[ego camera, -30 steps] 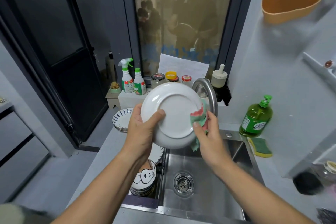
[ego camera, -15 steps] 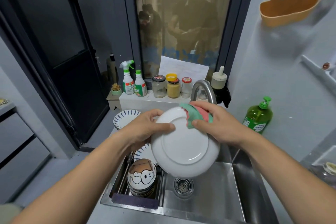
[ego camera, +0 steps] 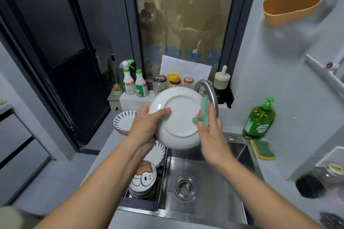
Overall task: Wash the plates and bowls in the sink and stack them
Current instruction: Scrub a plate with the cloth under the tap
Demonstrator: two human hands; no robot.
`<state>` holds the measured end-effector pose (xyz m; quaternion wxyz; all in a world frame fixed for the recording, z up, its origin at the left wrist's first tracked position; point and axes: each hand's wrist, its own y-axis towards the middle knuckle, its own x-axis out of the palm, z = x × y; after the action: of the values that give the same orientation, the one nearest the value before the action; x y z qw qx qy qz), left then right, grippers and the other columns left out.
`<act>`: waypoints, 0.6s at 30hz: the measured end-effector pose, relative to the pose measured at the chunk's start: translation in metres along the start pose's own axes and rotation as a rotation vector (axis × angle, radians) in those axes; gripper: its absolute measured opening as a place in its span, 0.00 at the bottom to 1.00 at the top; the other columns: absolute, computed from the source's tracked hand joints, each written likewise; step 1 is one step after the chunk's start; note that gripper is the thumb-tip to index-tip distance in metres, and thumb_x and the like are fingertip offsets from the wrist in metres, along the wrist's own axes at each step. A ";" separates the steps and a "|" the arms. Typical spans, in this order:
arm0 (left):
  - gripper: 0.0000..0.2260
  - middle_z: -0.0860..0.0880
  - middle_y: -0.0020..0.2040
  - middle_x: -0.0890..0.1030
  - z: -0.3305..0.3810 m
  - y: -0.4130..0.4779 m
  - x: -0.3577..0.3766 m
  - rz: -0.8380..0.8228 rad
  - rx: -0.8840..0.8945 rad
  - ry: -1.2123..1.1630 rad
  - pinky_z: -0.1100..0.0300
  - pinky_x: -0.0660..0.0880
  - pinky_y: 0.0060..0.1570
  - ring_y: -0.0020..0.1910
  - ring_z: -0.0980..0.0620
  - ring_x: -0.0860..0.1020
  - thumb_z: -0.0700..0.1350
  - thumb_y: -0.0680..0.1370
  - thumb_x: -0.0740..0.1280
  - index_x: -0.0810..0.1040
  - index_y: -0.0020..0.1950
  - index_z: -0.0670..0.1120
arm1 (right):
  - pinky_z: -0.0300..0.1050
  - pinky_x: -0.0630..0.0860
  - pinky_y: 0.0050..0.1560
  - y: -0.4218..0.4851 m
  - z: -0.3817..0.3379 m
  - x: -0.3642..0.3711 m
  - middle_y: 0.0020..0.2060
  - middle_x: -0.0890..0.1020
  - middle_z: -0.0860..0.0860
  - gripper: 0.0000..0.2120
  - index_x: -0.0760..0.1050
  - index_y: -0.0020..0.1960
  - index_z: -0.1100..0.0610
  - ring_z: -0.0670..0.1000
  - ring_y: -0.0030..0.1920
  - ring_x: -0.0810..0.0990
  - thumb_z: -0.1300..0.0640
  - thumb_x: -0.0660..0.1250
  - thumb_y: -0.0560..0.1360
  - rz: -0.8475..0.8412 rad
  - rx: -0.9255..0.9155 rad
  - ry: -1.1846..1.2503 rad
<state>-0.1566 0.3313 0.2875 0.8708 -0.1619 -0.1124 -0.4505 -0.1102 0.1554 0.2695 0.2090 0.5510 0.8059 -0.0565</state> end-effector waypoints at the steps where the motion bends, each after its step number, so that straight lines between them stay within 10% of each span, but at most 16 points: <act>1: 0.13 0.42 0.50 0.86 -0.004 -0.001 0.004 0.027 0.003 -0.050 0.46 0.83 0.49 0.46 0.43 0.84 0.36 0.75 0.74 0.77 0.57 0.45 | 0.47 0.54 0.78 -0.007 0.003 0.011 0.78 0.55 0.50 0.31 0.42 0.81 0.44 0.51 0.78 0.57 0.52 0.55 0.85 0.051 0.018 0.002; 8: 0.17 0.40 0.57 0.86 -0.040 -0.019 0.025 0.007 -0.040 -0.251 0.49 0.84 0.51 0.55 0.42 0.85 0.34 0.78 0.69 0.77 0.66 0.43 | 0.47 0.71 0.67 0.021 -0.002 0.001 0.64 0.75 0.50 0.26 0.66 0.73 0.43 0.47 0.61 0.75 0.47 0.67 0.76 0.219 0.050 0.166; 13: 0.22 0.37 0.53 0.86 -0.028 -0.015 0.012 -0.162 -0.153 -0.162 0.50 0.84 0.43 0.47 0.41 0.86 0.37 0.71 0.75 0.78 0.65 0.36 | 0.28 0.73 0.42 0.038 -0.009 -0.044 0.51 0.80 0.40 0.15 0.74 0.62 0.46 0.40 0.50 0.79 0.56 0.70 0.77 -0.078 0.024 0.099; 18: 0.23 0.36 0.52 0.85 -0.010 0.004 -0.002 -0.339 -0.278 0.213 0.50 0.83 0.47 0.45 0.41 0.84 0.39 0.67 0.79 0.78 0.60 0.38 | 0.34 0.74 0.52 0.043 -0.018 -0.065 0.57 0.79 0.39 0.22 0.75 0.67 0.44 0.40 0.53 0.79 0.55 0.73 0.76 -0.353 -0.009 -0.089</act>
<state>-0.1541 0.3305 0.2772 0.7590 -0.2107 0.0175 -0.6159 -0.0559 0.1217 0.3176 0.2339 0.3971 0.8802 -0.1129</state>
